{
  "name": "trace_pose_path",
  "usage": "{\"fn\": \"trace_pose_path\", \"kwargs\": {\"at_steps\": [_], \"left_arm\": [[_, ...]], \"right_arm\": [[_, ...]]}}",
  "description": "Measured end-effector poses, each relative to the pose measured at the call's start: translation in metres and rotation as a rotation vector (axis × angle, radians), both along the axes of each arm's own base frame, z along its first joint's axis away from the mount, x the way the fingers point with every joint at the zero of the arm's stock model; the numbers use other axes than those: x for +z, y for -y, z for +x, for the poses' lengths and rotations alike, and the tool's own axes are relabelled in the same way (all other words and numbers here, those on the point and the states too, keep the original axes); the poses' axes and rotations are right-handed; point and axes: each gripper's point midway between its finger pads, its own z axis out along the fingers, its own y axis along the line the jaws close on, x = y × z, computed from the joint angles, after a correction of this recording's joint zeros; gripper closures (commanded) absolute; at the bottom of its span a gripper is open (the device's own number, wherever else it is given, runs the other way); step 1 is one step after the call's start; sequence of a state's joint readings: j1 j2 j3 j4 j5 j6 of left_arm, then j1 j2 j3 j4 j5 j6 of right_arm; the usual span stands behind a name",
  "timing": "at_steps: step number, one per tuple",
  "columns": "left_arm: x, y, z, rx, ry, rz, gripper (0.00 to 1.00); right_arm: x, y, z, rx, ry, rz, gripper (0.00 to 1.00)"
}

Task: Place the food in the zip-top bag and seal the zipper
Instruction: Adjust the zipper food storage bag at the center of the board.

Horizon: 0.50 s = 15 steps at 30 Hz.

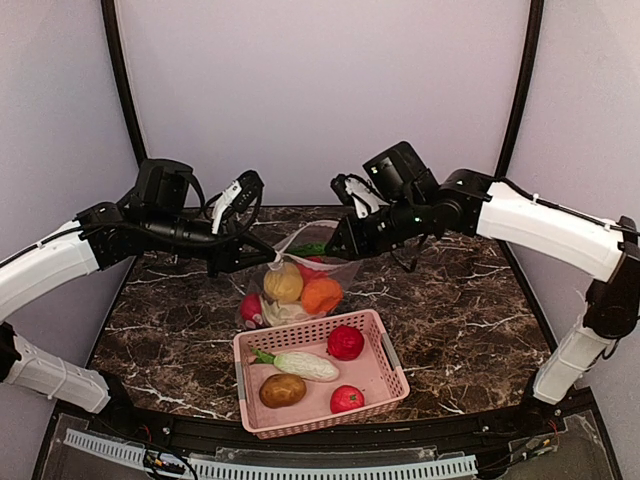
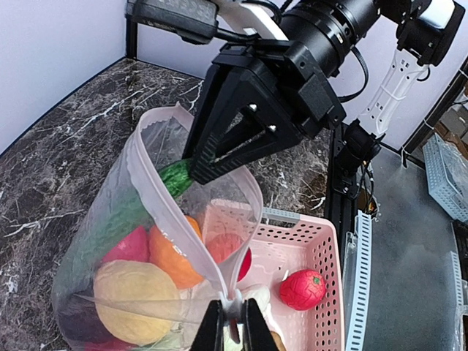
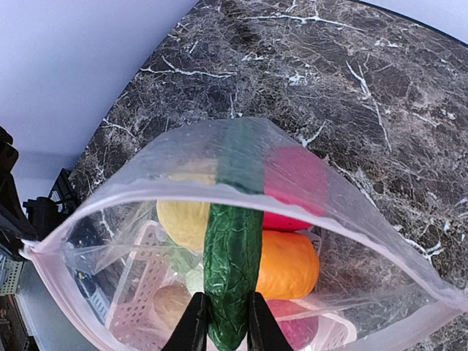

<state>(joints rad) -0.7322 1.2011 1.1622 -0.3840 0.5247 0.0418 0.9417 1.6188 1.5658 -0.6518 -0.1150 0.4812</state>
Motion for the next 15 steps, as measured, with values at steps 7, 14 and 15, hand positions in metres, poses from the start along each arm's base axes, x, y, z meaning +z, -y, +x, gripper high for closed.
{"fn": "trace_pose_path", "kwargs": {"at_steps": [7,14,15], "left_arm": [[-0.007,0.008,-0.006,-0.072,-0.037,0.005,0.99],[-0.010,0.012,-0.006,-0.094,-0.043,0.014,0.99],[-0.010,0.012,-0.006,-0.094,-0.043,0.015,0.99]], "right_arm": [[0.002,-0.020,0.014,0.024,0.022,-0.014,0.86],[-0.020,-0.035,0.026,0.048,0.000,-0.064,0.87],[-0.023,-0.037,0.028,0.050,-0.002,-0.066,0.87]]}}
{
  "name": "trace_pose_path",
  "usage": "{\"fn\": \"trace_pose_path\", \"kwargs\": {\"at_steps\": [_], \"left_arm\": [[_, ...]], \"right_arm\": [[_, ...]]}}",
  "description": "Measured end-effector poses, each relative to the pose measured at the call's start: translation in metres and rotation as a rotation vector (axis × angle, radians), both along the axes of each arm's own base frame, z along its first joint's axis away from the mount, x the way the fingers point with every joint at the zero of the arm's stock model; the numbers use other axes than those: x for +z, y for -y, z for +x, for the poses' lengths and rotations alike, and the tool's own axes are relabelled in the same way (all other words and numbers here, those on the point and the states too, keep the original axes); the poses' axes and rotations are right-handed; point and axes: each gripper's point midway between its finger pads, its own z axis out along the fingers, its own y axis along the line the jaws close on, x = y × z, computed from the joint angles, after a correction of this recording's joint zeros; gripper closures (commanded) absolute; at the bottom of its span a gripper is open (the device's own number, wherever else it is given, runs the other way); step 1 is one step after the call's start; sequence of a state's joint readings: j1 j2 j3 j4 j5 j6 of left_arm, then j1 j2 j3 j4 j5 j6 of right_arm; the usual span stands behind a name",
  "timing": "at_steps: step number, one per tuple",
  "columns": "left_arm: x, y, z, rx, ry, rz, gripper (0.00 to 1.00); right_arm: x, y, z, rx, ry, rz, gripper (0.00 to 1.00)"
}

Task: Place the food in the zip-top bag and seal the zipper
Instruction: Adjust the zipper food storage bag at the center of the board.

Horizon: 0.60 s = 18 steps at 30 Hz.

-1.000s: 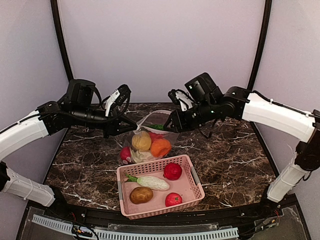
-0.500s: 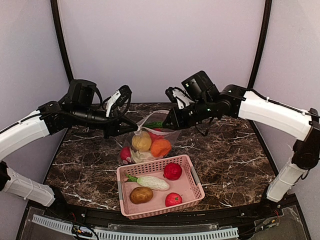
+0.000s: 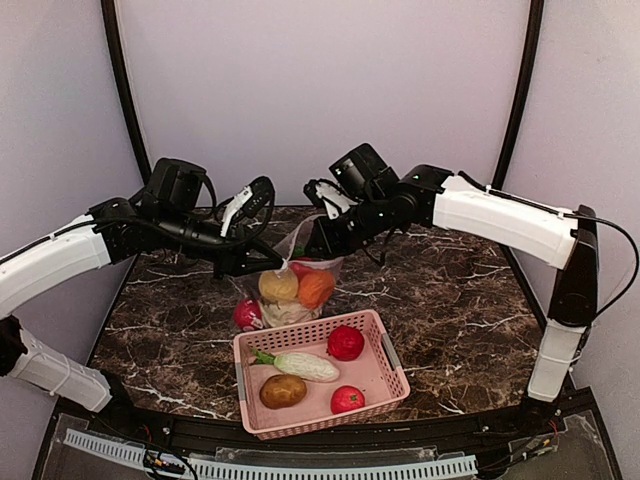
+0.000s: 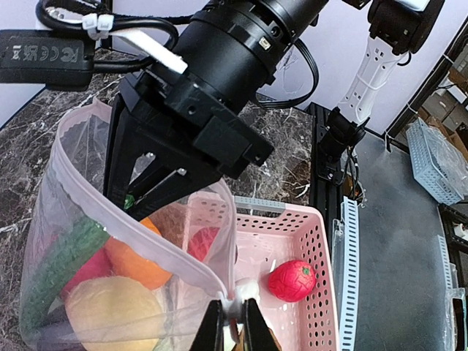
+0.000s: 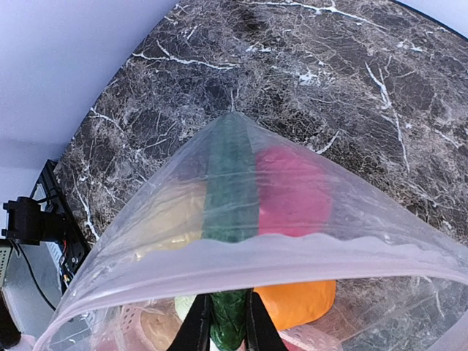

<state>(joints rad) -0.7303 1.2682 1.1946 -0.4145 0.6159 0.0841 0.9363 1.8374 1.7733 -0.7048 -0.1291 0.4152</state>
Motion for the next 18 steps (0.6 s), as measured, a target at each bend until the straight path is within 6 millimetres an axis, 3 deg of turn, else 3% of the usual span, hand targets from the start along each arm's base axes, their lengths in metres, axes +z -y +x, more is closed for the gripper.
{"fn": "trace_pose_path", "kwargs": {"at_steps": [8,18], "left_arm": [[0.000,0.000,0.002,0.009,0.002,0.000,0.99],[0.008,-0.011,0.016,0.120,0.060,0.008,0.99]], "right_arm": [[-0.009,-0.004,0.010,0.003,-0.004,-0.010,0.83],[-0.004,0.004,0.010,-0.005,0.005,-0.014,0.50]]}}
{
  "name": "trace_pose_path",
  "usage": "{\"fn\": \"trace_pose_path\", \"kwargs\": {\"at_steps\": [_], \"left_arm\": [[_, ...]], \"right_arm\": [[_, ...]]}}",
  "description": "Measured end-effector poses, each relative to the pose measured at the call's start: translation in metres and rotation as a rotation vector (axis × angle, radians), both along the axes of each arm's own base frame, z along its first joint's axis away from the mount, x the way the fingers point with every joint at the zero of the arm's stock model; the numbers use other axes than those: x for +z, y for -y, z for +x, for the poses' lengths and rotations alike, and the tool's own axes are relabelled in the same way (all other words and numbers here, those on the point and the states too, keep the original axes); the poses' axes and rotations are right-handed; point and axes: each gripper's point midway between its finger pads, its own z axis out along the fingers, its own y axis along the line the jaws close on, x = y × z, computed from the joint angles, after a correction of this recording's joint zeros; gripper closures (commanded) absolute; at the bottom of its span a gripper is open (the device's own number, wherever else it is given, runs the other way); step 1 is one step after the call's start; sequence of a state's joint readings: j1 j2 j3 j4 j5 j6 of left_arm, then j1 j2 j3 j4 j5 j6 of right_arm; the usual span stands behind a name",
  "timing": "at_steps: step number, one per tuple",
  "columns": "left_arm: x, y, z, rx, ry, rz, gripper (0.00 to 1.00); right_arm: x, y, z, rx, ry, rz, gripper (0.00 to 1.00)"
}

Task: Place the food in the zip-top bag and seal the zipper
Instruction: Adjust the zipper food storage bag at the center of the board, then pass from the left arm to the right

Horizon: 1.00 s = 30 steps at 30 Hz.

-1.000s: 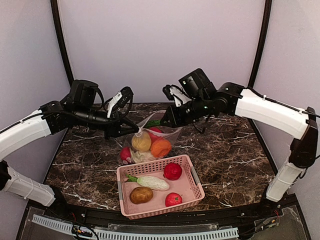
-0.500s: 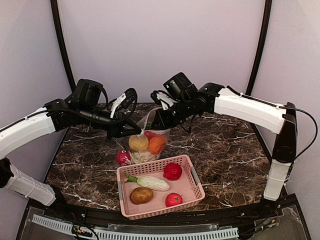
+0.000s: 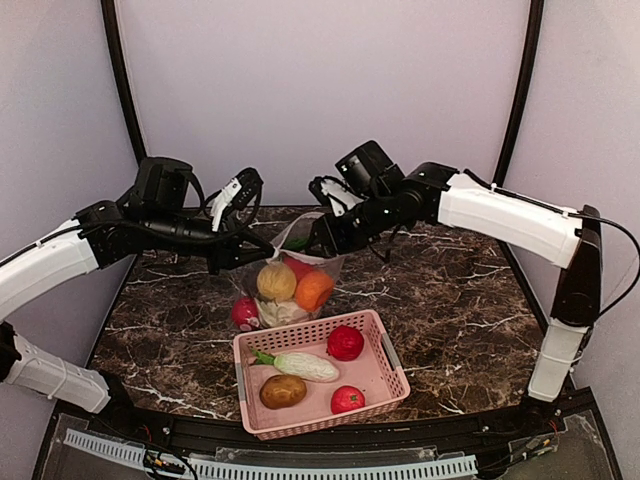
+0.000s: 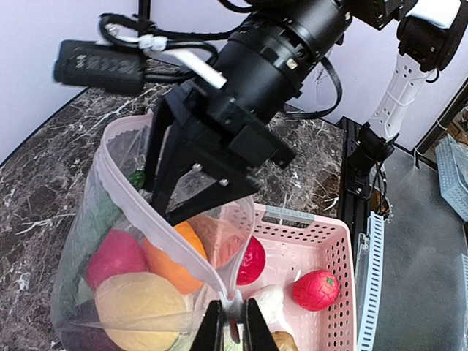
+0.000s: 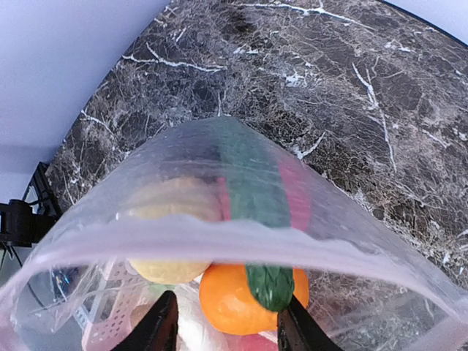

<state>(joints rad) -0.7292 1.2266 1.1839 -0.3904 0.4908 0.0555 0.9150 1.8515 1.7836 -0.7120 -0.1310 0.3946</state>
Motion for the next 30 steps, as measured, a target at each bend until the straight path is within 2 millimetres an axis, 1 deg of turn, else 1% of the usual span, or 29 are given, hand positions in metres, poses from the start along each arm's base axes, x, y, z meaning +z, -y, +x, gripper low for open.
{"fn": "trace_pose_path", "kwargs": {"at_steps": [3,7,9,11,12,13,15,17,20,24,27,30], "left_arm": [[0.006,-0.009,-0.001,0.038,0.023,-0.005,0.99],[0.010,-0.014,-0.001,0.064,0.039,-0.009,0.99],[0.010,-0.014,-0.001,0.066,0.036,-0.008,0.99],[0.010,-0.014,-0.001,0.066,0.033,-0.008,0.99],[0.009,-0.014,0.000,0.066,0.030,-0.008,0.99],[0.009,-0.013,0.000,0.066,0.028,-0.009,0.99],[0.008,-0.012,0.000,0.065,0.023,-0.009,0.99],[0.006,-0.011,0.000,0.061,0.015,-0.008,0.99],[0.004,-0.009,-0.001,0.048,0.001,-0.010,0.99],[0.003,-0.007,-0.004,0.034,-0.010,-0.013,0.99],[0.003,-0.007,-0.005,0.027,-0.015,-0.014,0.99],[0.003,-0.007,-0.006,0.021,-0.020,-0.014,0.99]], "right_arm": [[0.019,0.013,-0.009,0.005,0.031,0.019,0.45],[0.062,0.033,-0.025,0.024,0.105,0.084,0.38],[0.079,0.041,-0.033,0.038,0.138,0.120,0.35],[0.090,0.045,-0.041,0.062,0.170,0.148,0.33],[0.092,0.046,-0.044,0.070,0.175,0.157,0.33],[0.094,0.044,-0.047,0.085,0.182,0.166,0.34],[0.093,0.039,-0.053,0.112,0.187,0.170,0.39],[0.089,0.031,-0.056,0.138,0.190,0.167,0.41],[0.078,0.018,-0.060,0.176,0.184,0.147,0.42],[0.065,-0.001,-0.062,0.219,0.177,0.125,0.45],[0.056,-0.009,-0.061,0.238,0.173,0.109,0.48],[0.052,-0.014,-0.060,0.256,0.177,0.100,0.53]]}}
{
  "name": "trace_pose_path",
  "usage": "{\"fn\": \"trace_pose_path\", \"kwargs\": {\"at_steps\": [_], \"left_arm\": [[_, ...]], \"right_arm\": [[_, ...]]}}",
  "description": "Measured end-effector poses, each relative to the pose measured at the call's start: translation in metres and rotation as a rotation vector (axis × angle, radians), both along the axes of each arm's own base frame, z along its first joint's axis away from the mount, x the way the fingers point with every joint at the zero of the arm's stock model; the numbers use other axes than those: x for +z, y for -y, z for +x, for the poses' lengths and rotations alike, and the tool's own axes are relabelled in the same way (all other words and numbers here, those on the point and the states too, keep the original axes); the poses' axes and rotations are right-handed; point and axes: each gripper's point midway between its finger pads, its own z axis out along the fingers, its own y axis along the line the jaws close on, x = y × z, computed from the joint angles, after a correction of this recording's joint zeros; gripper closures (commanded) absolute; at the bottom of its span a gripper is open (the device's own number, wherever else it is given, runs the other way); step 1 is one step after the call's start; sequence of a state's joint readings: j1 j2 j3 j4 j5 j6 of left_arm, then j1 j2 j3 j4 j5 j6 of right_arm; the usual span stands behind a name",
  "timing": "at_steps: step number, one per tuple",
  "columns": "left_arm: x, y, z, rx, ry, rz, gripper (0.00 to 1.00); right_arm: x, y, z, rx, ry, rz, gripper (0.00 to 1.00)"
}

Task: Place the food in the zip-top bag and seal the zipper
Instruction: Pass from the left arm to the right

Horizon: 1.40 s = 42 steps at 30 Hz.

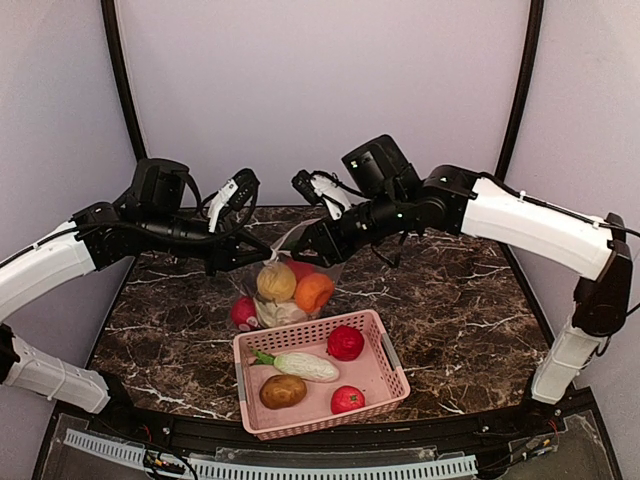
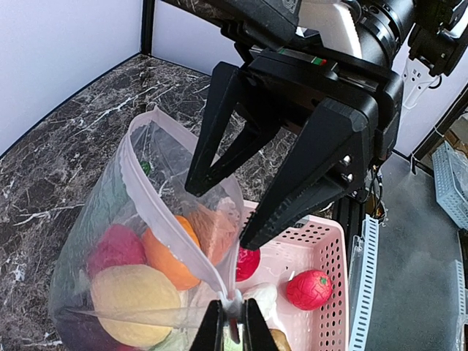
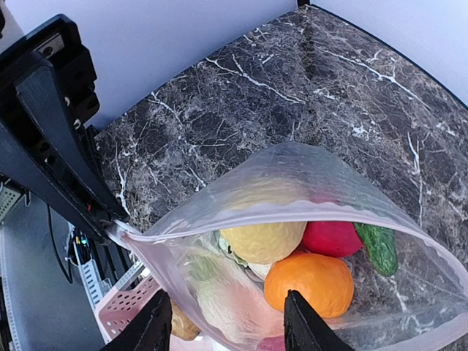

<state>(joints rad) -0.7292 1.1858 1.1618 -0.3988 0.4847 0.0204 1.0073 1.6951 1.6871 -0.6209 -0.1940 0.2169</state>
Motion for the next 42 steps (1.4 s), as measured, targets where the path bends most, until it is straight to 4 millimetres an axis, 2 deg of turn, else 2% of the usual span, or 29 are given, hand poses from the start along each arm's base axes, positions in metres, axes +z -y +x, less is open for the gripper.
{"fn": "trace_pose_path", "kwargs": {"at_steps": [8,19,20,24,26,27,28,29,31,35,39,42], "left_arm": [[-0.006,0.004,-0.001,-0.021,-0.024,0.004,0.99],[-0.004,0.007,0.000,-0.028,-0.032,-0.002,0.99],[-0.004,0.007,0.000,-0.028,-0.032,-0.002,0.99],[-0.004,0.008,0.001,-0.027,-0.033,-0.001,0.99],[-0.004,0.008,0.001,-0.026,-0.033,0.000,0.83],[-0.004,0.008,0.001,-0.025,-0.031,-0.001,0.67],[-0.003,0.008,0.002,-0.024,-0.026,-0.003,0.58],[-0.003,0.008,0.003,-0.021,-0.025,-0.005,0.43],[-0.003,0.008,0.003,-0.017,-0.023,-0.003,0.33],[-0.004,0.008,0.005,-0.010,-0.022,-0.008,0.31],[-0.010,0.008,0.005,-0.006,-0.031,0.000,0.35],[-0.019,0.006,0.006,0.005,-0.038,0.015,0.44]], "right_arm": [[0.002,-0.007,-0.007,0.059,-0.003,0.017,0.68],[-0.001,-0.017,-0.018,0.136,-0.029,0.040,0.71],[-0.002,-0.018,-0.018,0.137,-0.029,0.037,0.73],[-0.007,-0.020,-0.017,0.140,-0.034,0.030,0.92],[-0.007,-0.021,-0.017,0.146,-0.031,0.033,1.00],[-0.007,-0.021,-0.017,0.144,-0.035,0.037,1.00],[-0.006,-0.022,-0.017,0.142,-0.035,0.040,1.00],[-0.006,-0.022,-0.017,0.143,-0.033,0.043,1.00],[-0.004,-0.023,-0.016,0.140,-0.031,0.052,1.00],[-0.003,-0.024,-0.015,0.128,-0.035,0.062,1.00],[-0.001,-0.023,-0.014,0.116,-0.032,0.067,1.00],[0.000,-0.022,-0.014,0.110,-0.032,0.067,1.00]]}}
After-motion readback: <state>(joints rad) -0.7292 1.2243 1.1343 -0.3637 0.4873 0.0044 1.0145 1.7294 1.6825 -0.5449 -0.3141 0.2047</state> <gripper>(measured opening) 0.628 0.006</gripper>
